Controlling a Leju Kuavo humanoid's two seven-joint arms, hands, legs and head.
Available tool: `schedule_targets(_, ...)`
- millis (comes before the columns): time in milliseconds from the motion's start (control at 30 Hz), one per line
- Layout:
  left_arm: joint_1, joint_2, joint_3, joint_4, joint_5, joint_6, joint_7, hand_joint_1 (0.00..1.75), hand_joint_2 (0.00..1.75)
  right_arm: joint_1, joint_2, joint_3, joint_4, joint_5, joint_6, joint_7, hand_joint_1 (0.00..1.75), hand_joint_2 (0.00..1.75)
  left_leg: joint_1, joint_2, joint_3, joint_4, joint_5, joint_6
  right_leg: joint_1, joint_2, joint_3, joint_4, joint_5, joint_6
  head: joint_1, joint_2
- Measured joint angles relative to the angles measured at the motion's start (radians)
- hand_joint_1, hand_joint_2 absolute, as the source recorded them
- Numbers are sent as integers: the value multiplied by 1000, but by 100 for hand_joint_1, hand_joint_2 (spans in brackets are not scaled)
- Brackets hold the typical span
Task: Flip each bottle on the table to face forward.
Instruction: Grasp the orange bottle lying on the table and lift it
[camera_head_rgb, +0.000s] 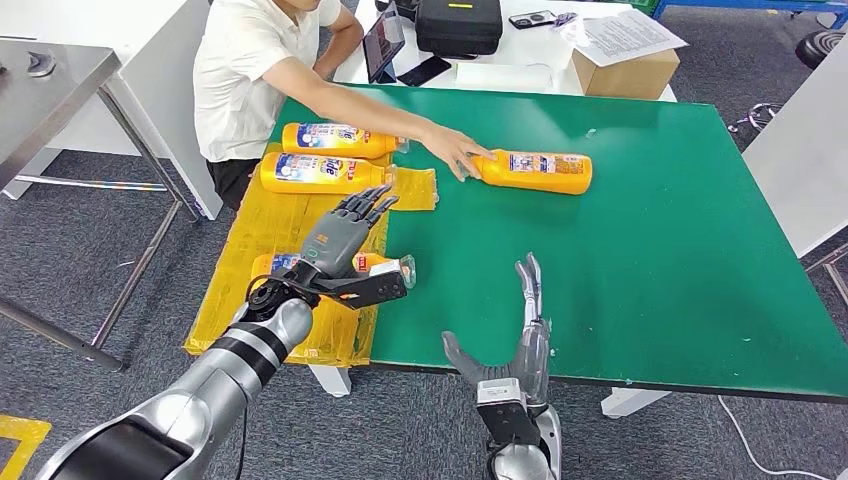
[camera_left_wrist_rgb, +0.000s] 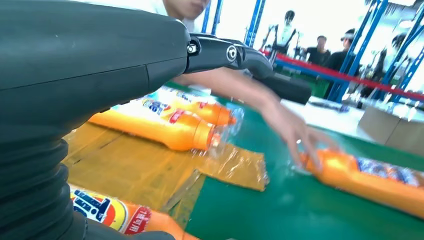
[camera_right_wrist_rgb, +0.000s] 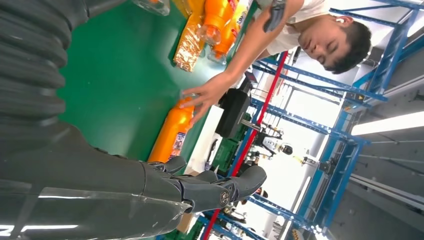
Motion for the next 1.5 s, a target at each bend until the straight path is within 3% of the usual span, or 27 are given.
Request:
schedule_targets(100, 39, -5, -7, -61, -74, 101, 8, 0, 175, 8, 0, -2, 0, 16, 0, 0, 0, 175, 0, 0, 0, 0, 0, 0, 0, 0, 0, 0, 0, 0, 0, 0)
schedule_targets(233, 57, -6, -14, -85, -99, 127, 11, 0, 175, 11, 0, -3, 0, 22, 0, 0, 0, 175, 0, 0, 0, 0, 0, 0, 0, 0, 0, 0, 0, 0, 0, 0)
schedule_targets(333, 175, -18, -69, -252, -110, 170, 3, 0, 175, 31, 0, -25, 0, 78, 0, 0, 0, 175, 0, 0, 0, 0, -1, 0, 0, 0, -1, 0, 0, 0, 0, 0)
schedule_targets(433, 344, -41, -113, -456, 221, 50, -39, 0, 175, 51, 8, -143, 38, 403, 0, 17, 0, 175, -1, 0, -1, 0, -2, 1, 0, 0, -1, -1, -1, 0, 0, 0)
schedule_targets(533, 440, -62, -100, -516, 556, -45, -43, 0, 175, 44, 11, -338, 97, 748, 0, 46, 0, 175, -1, -2, -1, 0, -2, 1, -1, -1, -1, -1, -1, 0, 0, 0)
schedule_targets(600, 480, -65, -90, -535, 650, -41, -52, 0, 175, 30, 1, -474, 130, 885, -1, 72, 0, 175, -1, -4, -2, 0, -1, 3, -1, -2, -1, -1, -1, 0, 0, 0)
schedule_targets(700, 510, -65, -79, -563, 662, -17, -67, 0, 175, 8, -25, -609, 165, 991, -1, 127, 0, 175, -2, -6, -3, 0, 0, 4, -1, -4, -1, -1, 0, 1, 0, 0)
schedule_targets(867, 532, -65, -72, -590, 662, -8, -69, 0, 175, -13, -44, -703, 198, 1020, -2, 151, 0, 175, -2, -5, -2, 0, 0, 4, -1, -5, -1, -1, 0, 1, 0, 0)
schedule_targets(1000, 538, -65, -71, -606, 653, -8, -61, 0, 175, -28, -63, -711, 231, 1039, -2, 248, 0, 175, -1, -5, -2, 0, 0, 4, -1, -5, -1, -1, 0, 1, 0, 0)
schedule_targets(1167, 539, -65, -74, -618, 646, -24, -44, 0, 175, -97, -141, -616, 371, 1019, -2, 421, 0, 175, -2, -5, -2, 0, 1, 4, -1, -5, 0, -1, 0, 1, 0, 0)
schedule_targets(1500, 536, -72, -83, -632, 635, -17, -45, 0, 175, -314, -222, -392, 639, 989, 11, 497, 0, 175, -2, -4, 1, 0, 1, 4, -1, -3, 2, -1, 1, 2, 0, 0)
